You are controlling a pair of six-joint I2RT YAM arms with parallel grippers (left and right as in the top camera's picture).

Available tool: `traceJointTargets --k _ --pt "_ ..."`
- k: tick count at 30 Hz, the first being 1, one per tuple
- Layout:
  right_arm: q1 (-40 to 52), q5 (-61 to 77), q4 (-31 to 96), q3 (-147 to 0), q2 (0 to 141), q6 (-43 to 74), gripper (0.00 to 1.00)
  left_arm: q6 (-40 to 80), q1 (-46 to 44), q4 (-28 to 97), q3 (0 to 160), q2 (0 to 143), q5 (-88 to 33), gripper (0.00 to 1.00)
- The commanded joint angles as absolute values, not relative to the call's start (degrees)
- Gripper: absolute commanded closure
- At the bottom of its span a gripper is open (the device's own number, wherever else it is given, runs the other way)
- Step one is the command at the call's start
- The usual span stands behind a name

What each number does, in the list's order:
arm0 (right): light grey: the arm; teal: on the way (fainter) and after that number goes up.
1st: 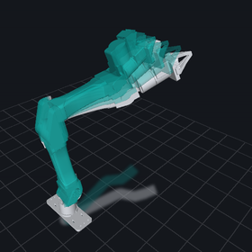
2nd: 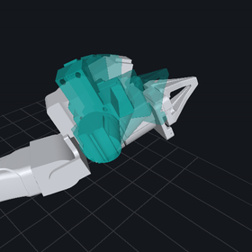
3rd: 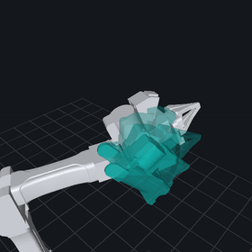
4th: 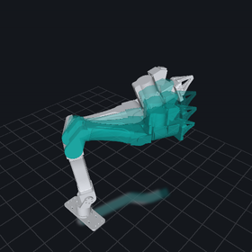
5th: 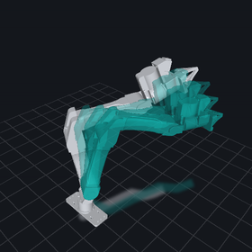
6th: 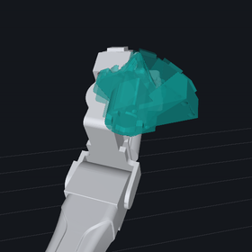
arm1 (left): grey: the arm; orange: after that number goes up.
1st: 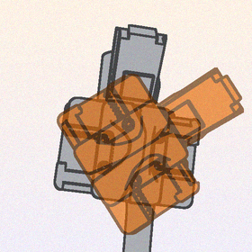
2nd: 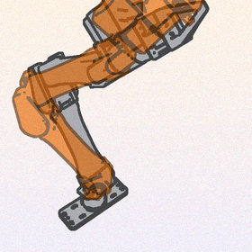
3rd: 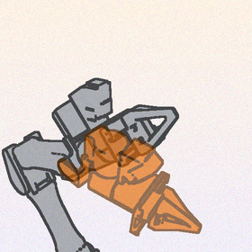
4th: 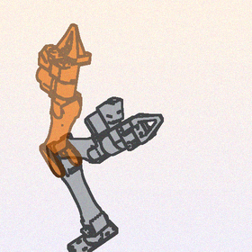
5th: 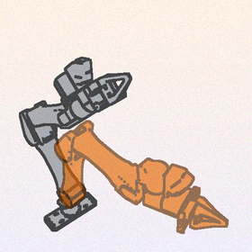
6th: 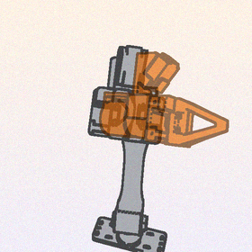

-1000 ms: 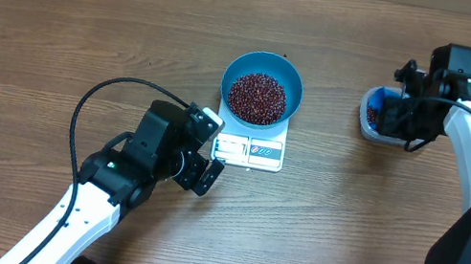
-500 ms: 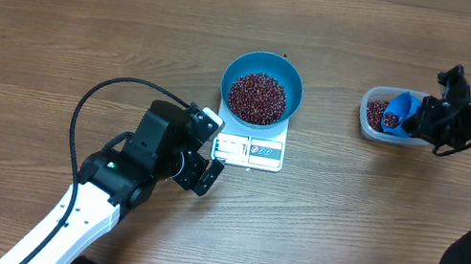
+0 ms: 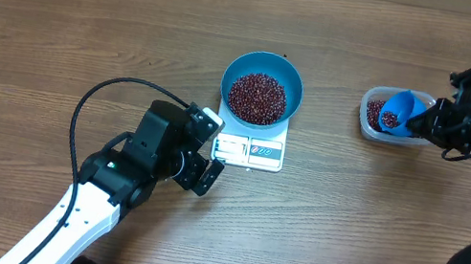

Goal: Scoop item into bowl and weigh 150g on scale

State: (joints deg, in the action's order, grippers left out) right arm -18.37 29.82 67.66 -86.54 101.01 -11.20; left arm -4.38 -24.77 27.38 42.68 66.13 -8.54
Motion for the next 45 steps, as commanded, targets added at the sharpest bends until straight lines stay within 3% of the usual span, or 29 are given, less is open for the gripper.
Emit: traceJointTargets --k 1,17,35,45 --pt "-18.6 31.2 68.1 -89.5 95.7 -12.1 0.96 -3.4 -25.1 27.2 42.5 65.9 -8.4 0.0" --pt "-14.7 43.2 68.9 -90.1 93.1 -12.0 0.96 -3.4 -25.1 27.2 42.5 65.9 -8.4 0.0" --pt "-0.1 42.5 67.5 -93.7 93.1 -7.5 0.96 -3.4 -25.1 27.2 42.5 65.9 -8.4 0.0" --pt "9.9 31.8 60.8 -93.7 93.1 -1.2 0.96 -3.4 -25.1 27.2 42.5 65.9 -8.4 0.0"
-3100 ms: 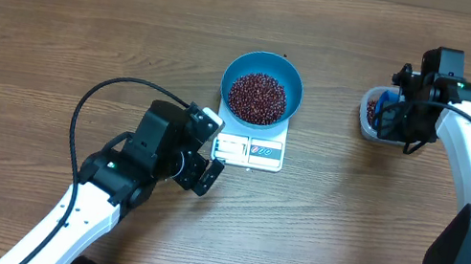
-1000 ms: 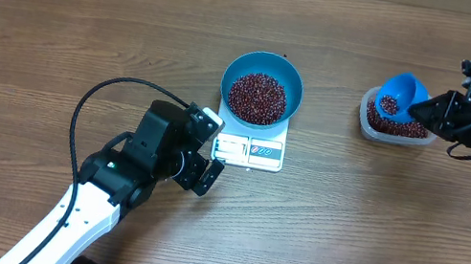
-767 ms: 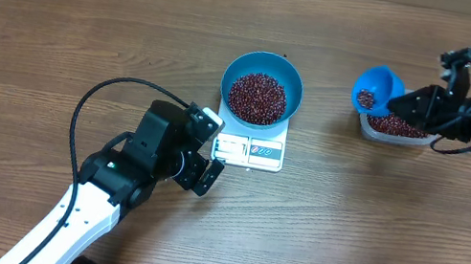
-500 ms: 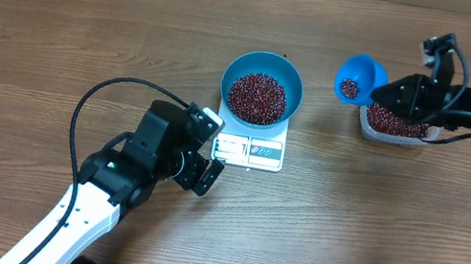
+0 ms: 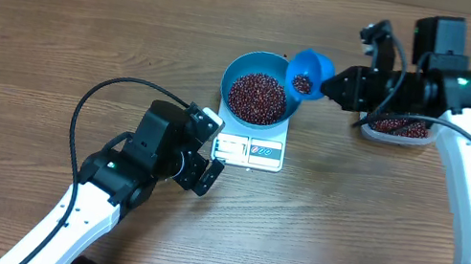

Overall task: Scoop item into bowl and weigh 150g on scale
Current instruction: 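Carry the scoop over the teal bowl, right gripper, then tip the scoop over the bowl to add a few beans, right gripper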

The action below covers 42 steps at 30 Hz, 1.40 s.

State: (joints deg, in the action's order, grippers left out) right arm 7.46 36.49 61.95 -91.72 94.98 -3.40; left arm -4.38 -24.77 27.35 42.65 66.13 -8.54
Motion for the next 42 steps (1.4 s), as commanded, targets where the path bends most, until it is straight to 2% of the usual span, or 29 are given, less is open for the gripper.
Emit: traceJointTargets --k 1,19,42 --pt "10.5 31.0 60.5 -93.7 93.1 -1.2 0.96 -3.4 -25.1 27.2 42.5 65.9 -8.4 0.01" --pt "23.3 9.2 54.9 -93.7 93.1 -1.4 0.96 -3.4 -25.1 27.2 42.5 65.9 -8.4 0.0" --pt "24.8 6.0 53.0 -93.7 93.3 -3.7 0.96 -3.4 -25.1 27.2 42.5 65.9 -8.4 0.0"
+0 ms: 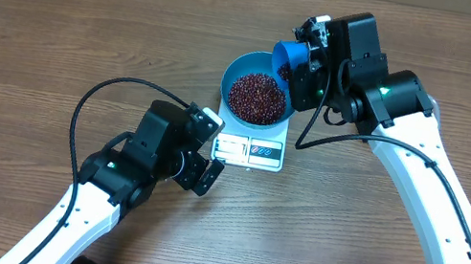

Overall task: Scoop item into bowl and weigh 150g on scale
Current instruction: 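Tip the scoop over the bowl to add a few beans, right gripper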

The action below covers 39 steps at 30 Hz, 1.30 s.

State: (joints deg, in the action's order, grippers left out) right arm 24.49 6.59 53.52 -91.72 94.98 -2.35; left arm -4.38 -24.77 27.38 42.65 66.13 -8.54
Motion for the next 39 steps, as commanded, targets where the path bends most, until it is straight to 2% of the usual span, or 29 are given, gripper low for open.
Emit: traceJointTargets --k 1,26,39 --pt "24.8 6.0 53.0 -93.7 93.3 -4.4 0.96 -3.4 -25.1 27.2 42.5 65.9 -8.4 0.0" --pt "24.8 9.2 54.2 -93.7 93.3 -24.6 0.96 -3.4 -25.1 27.2 42.5 65.9 -8.4 0.0" --pt "24.8 9.1 52.3 -93.7 93.3 -24.8 0.96 -3.4 -25.1 27.2 42.5 65.9 -8.4 0.0"
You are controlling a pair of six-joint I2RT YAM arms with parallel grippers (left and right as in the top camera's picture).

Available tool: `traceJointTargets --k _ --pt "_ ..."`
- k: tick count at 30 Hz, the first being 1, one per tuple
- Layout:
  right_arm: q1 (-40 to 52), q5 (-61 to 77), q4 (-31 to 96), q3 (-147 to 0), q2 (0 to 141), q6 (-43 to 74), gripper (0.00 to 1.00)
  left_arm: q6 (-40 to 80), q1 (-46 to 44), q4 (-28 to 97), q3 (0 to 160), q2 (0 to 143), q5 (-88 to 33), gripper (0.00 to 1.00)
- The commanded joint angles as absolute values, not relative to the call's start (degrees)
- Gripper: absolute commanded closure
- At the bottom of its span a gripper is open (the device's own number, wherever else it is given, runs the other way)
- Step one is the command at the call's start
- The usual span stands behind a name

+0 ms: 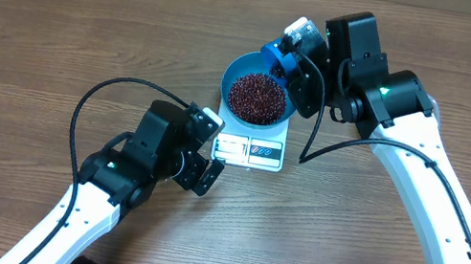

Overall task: Scoop item into bowl and weigh 150g on scale
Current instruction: 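Tip the scoop over the bowl to add a few beans, right gripper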

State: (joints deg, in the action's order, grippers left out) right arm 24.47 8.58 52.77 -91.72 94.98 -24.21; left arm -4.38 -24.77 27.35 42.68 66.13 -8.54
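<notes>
A blue bowl filled with dark red beans stands on the white scale at the table's middle. My right gripper is shut on a blue scoop, which is tipped steeply over the bowl's far right rim. The scoop's inside is turned away, so its contents are hidden. My left gripper rests low just left of the scale's front; its fingers are too dark to read. The bean supply container is hidden under the right arm.
A black cable loops over the table beside the left arm. The right arm stretches across the right half of the table. The table's far edge runs along the top of the view.
The right wrist has turned further, so the scoop went from tilted beside the bowl's rim to tipped steeply over it. The left arm has not moved.
The right gripper first held the scoop in the bean container at the far right. Then it held the scoop, with beans in it, near the bowl's right rim. Then the scoop was tilted at the rim, and now it is tipped over the bowl.
</notes>
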Motion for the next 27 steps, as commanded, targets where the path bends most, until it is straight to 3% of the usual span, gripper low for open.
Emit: traceJointTargets --k 1,27 --pt "24.8 9.1 52.3 -93.7 93.3 -24.8 0.96 -3.4 -25.1 27.2 42.5 65.9 -8.4 0.01" --pt "24.8 9.0 51.9 -93.7 93.3 -27.6 0.96 -3.4 -25.1 27.2 42.5 65.9 -8.4 0.01"
